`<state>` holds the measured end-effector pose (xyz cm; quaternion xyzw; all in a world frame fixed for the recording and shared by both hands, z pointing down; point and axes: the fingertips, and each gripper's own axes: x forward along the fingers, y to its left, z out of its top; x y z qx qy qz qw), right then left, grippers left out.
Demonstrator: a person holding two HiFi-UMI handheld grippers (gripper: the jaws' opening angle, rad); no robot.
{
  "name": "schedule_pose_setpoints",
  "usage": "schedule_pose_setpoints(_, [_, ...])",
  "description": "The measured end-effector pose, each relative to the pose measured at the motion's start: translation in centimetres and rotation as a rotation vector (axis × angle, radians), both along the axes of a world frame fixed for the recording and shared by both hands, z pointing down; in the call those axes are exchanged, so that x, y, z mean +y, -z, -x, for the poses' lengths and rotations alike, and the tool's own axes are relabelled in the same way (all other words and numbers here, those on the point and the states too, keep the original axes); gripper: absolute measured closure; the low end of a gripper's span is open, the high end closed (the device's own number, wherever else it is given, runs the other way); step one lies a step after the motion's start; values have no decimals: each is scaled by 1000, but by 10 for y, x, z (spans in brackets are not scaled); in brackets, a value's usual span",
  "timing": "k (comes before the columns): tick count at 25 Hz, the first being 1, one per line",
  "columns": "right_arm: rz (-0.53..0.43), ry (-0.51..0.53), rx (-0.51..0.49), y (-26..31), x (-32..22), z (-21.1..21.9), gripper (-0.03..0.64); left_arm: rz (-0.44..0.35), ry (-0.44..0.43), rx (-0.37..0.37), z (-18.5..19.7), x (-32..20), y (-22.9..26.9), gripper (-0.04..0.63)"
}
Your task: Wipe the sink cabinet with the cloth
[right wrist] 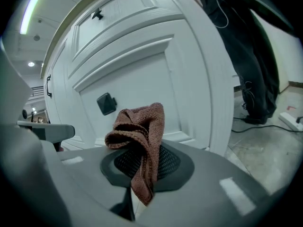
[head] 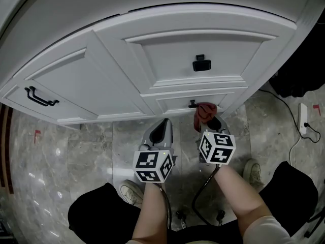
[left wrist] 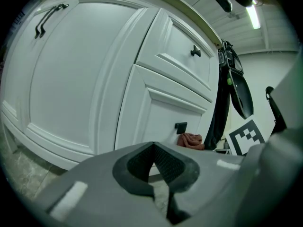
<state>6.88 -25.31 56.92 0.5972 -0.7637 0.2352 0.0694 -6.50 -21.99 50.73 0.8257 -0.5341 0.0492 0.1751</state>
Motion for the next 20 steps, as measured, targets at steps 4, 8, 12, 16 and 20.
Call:
schedule_pose_setpoints(4, [12, -59, 1, 0, -1, -33, 535, -3, -17, 5, -16, 1, 2, 595])
schedule_pose_setpoints(8, [5, -93, 39, -2, 0, -60, 535, 1, -44, -1, -34, 6, 2, 594])
schedule_pose_setpoints(12, [11, -126, 68, -5, 3, -78, 535, 2, -68, -20, -45, 11, 2, 595])
schedule_pose_setpoints(16, [46, -149, 82, -1, 9, -88, 535, -8, -69, -25, -44, 12, 10, 595])
schedule_pose_setpoints(20, [-34, -97, 96, 43, 20, -68, 535, -54, -69, -16, -39, 15, 35, 594])
